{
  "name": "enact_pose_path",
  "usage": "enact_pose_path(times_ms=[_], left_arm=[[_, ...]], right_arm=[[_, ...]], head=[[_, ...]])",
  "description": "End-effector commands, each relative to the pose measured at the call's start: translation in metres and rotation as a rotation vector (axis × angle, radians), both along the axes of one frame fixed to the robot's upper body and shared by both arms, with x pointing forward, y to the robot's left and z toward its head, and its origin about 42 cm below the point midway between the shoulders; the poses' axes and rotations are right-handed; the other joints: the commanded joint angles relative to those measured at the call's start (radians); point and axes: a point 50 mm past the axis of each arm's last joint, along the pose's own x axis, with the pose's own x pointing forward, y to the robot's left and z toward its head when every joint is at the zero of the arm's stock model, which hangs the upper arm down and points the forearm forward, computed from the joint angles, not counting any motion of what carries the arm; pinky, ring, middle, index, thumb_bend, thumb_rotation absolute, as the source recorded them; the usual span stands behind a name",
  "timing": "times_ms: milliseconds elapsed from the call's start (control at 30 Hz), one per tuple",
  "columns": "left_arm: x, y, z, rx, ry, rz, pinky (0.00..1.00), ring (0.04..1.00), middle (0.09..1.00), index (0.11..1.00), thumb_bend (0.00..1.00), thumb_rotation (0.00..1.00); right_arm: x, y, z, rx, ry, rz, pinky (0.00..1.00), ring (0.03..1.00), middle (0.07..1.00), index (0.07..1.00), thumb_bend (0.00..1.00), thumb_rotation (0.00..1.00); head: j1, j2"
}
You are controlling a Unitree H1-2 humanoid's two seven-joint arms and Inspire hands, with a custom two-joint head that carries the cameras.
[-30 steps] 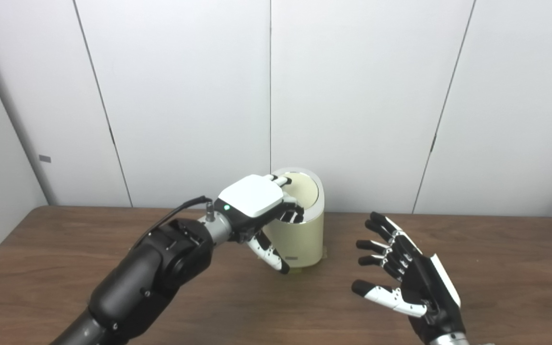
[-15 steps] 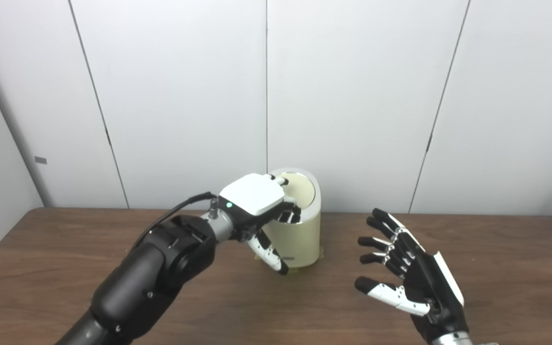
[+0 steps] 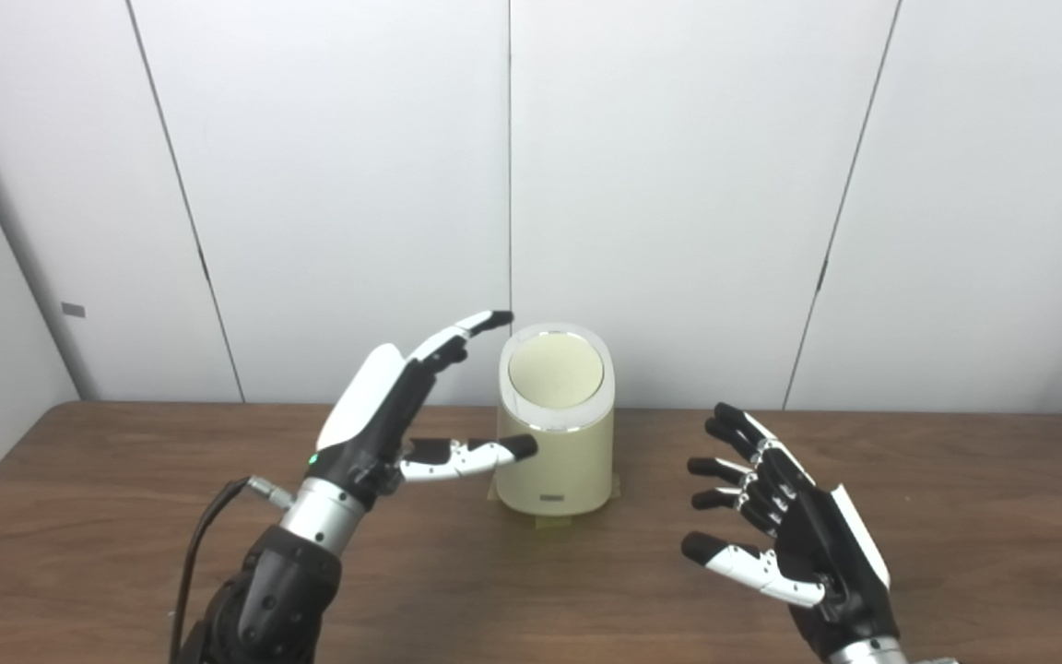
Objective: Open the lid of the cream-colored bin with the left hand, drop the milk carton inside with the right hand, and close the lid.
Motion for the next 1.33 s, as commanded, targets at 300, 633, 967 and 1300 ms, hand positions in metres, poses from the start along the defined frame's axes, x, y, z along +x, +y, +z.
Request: enact_pose_path(times_ms=[300,633,967,1300], left_arm=[[-0.031,0.036,-0.060,-0.304,0.179,0.081,0.82,0.879,0.882,0.877,0.78,0.46],[-0.037,0.041,-0.080,-0.314,0.208,0.121,0.86,0.876,0.848,0.774,0.72,0.44],[-0.033,0.039,-0.084,-0.399,0.218,0.116,0.88,0.888,0.802,0.476,0.51,0.09],[-0.032,0.039,-0.085,-0.434,0.203,0.120,0.88,0.841,0.754,0.471,0.52,0.09]], right_arm=[[0.002,-0.007,0.012,-0.004,-0.065,-0.005,0.62,0.757,0.887,0.867,0.80,0.33],[0.003,-0.014,0.007,-0.014,-0.060,-0.009,0.62,0.753,0.879,0.862,0.82,0.35],[0.004,-0.014,0.006,-0.039,-0.056,-0.030,0.59,0.747,0.869,0.850,0.82,0.45],[0.004,-0.015,0.007,-0.047,-0.059,-0.047,0.59,0.747,0.870,0.848,0.81,0.49]], head=[[-0.004,0.012],[0.006,0.019],[0.003,0.019],[0.003,0.021]])
